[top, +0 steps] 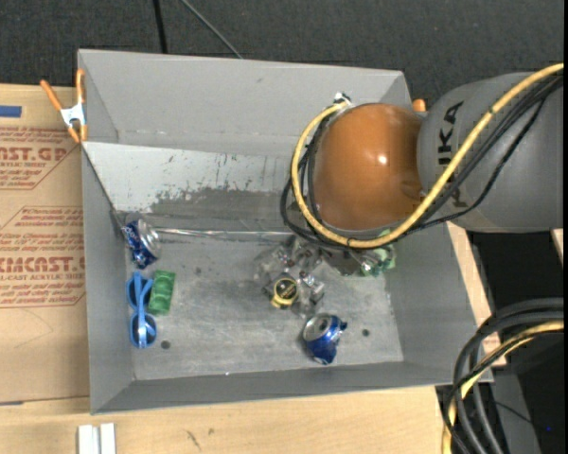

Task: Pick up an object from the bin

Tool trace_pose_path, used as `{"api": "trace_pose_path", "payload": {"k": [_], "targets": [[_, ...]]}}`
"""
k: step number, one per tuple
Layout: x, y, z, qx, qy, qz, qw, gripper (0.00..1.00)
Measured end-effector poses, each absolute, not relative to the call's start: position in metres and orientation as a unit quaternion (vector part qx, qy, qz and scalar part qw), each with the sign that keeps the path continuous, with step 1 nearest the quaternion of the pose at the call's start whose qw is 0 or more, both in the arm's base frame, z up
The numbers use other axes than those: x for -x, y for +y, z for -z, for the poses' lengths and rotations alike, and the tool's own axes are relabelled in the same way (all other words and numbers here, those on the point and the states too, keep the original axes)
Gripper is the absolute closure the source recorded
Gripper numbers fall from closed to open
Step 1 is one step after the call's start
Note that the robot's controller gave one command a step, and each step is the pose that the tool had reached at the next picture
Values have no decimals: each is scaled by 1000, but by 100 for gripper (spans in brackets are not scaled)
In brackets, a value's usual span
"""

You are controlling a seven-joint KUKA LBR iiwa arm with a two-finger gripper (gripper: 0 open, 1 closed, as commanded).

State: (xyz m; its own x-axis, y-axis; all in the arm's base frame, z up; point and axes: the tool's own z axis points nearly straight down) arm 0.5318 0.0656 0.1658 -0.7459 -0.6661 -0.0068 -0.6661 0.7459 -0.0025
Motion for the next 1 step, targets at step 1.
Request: {"api": "trace_pose_path", "payload": {"k": [1], "targets": [[-527, 65, -225, 364, 931, 1, 4, 100]]}}
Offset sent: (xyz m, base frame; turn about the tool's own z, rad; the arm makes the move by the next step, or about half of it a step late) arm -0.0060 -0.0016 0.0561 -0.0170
